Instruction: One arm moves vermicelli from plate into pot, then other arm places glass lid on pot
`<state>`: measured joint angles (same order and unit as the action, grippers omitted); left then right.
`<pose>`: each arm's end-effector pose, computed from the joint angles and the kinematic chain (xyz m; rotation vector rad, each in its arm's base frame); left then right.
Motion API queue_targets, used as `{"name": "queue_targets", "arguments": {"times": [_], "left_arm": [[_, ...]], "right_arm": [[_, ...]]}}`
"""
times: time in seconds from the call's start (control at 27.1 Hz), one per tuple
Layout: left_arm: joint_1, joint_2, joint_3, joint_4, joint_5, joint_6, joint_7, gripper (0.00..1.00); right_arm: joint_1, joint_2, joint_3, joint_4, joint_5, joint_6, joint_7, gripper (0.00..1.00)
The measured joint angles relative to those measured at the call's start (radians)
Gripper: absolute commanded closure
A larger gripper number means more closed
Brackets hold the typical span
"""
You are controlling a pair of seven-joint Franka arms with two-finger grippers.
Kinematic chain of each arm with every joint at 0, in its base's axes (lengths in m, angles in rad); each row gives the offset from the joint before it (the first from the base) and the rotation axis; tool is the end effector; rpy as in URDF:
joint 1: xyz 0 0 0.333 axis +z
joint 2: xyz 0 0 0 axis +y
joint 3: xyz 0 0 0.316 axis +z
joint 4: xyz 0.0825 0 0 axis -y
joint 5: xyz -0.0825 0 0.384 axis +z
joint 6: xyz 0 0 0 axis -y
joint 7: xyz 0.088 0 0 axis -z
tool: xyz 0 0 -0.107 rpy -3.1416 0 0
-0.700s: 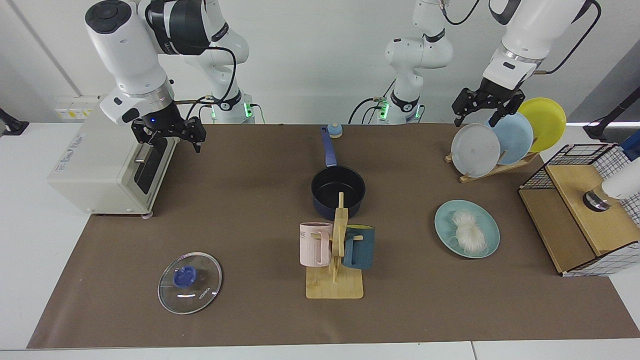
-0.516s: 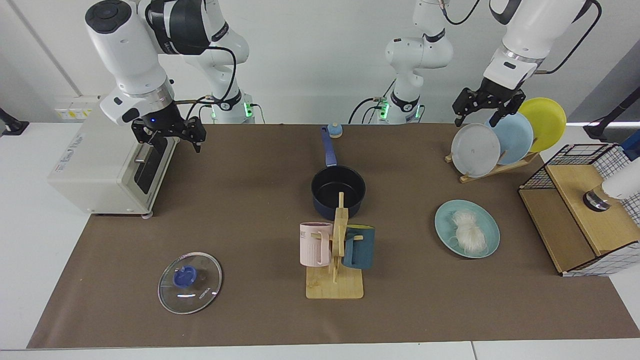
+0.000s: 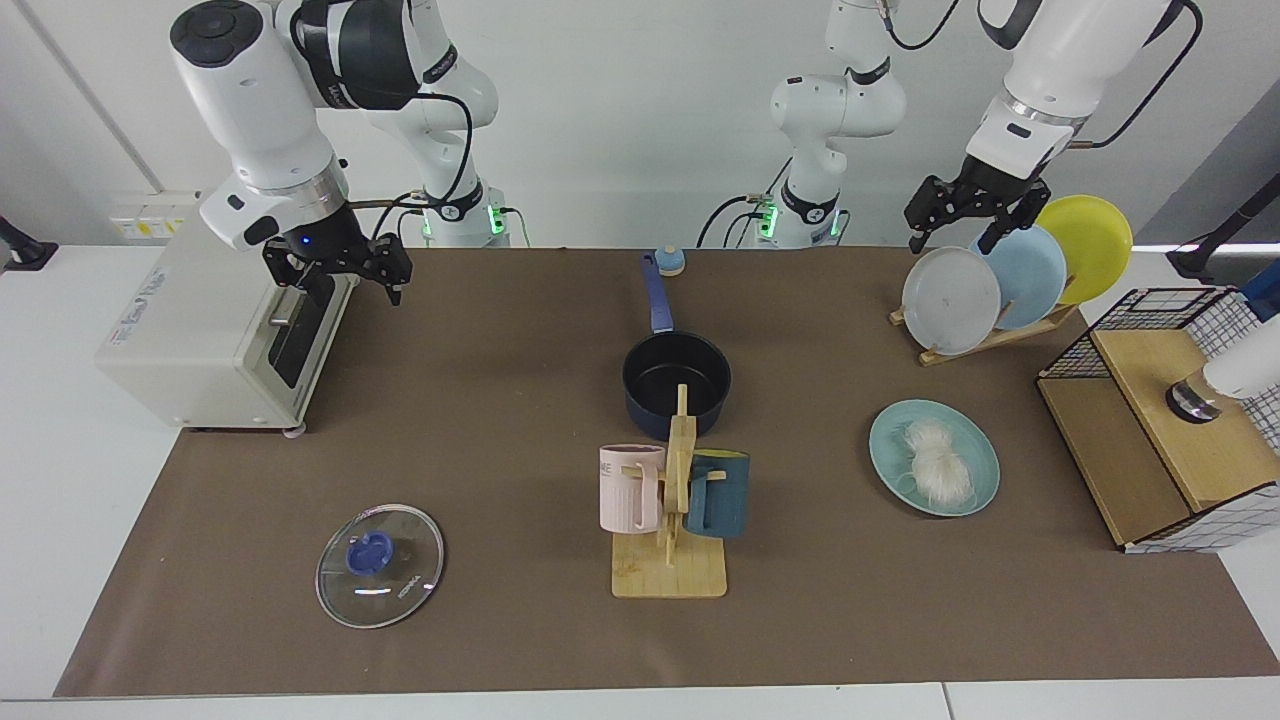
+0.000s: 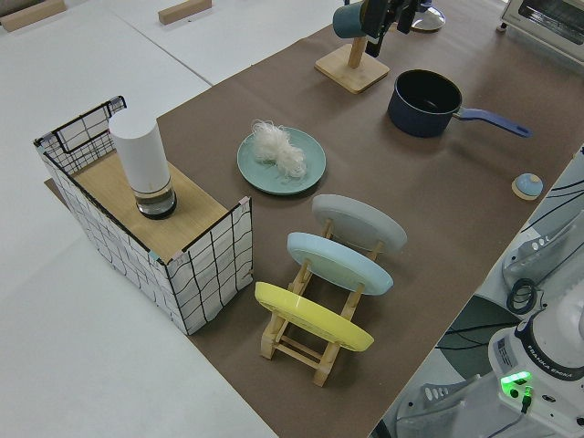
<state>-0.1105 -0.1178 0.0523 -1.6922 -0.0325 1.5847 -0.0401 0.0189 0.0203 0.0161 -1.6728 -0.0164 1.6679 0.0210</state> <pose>0.5172 -0.0319 0.6315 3.1023 -0.0281 0.0128 0.5651 0.0181 0.5731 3.1246 0.0247 -0.0387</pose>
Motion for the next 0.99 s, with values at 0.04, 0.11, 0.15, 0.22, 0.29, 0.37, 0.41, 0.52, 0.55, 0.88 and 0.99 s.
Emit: {"name": "queue_targets", "arguments": {"times": [0.04,0.11,0.15,0.22,0.29,0.37,0.41,0.52,0.55,0.88,0.99], "left_arm": [[0.000,0.000,0.000,0.000,0.000,0.000,0.000,0.00],[0.000,0.000,0.000,0.000,0.000,0.000,0.000,0.00],[0.000,0.000,0.000,0.000,0.000,0.000,0.000,0.00],[0.000,0.000,0.000,0.000,0.000,0.001,0.000,0.00],[0.000,0.000,0.000,0.000,0.000,0.001,0.000,0.00],[0.000,0.000,0.000,0.000,0.000,0.003,0.000,0.00],[0.000,0.000,0.001,0.000,0.000,0.005,0.000,0.00],[0.000,0.000,0.003,0.000,0.000,0.020,0.000,0.00],[0.000,0.000,0.005,0.000,0.000,0.030,0.000,0.00],[0.001,0.019,0.015,-0.001,0.001,0.115,0.000,0.00],[0.001,0.046,0.017,-0.002,0.006,0.153,0.000,0.00]], "right_arm": [[0.000,0.000,0.000,0.000,0.000,0.000,0.000,0.00],[0.000,0.000,0.000,0.000,0.000,0.000,0.000,0.00],[0.000,0.000,0.000,0.000,0.000,0.000,0.000,0.00],[0.000,0.000,0.000,0.000,0.000,0.000,0.000,0.00],[0.000,0.000,0.000,0.000,0.000,0.000,0.000,0.00],[0.000,0.000,0.000,0.000,0.000,0.000,0.000,0.00],[0.000,0.000,0.000,0.000,0.000,0.000,0.000,0.00],[0.000,0.000,0.000,0.000,0.000,0.000,0.000,0.00],[0.000,0.000,0.000,0.000,0.000,0.000,0.000,0.00],[0.000,0.000,0.000,0.000,0.000,0.000,0.000,0.00],[0.000,0.000,0.000,0.000,0.000,0.000,0.000,0.00]]}}
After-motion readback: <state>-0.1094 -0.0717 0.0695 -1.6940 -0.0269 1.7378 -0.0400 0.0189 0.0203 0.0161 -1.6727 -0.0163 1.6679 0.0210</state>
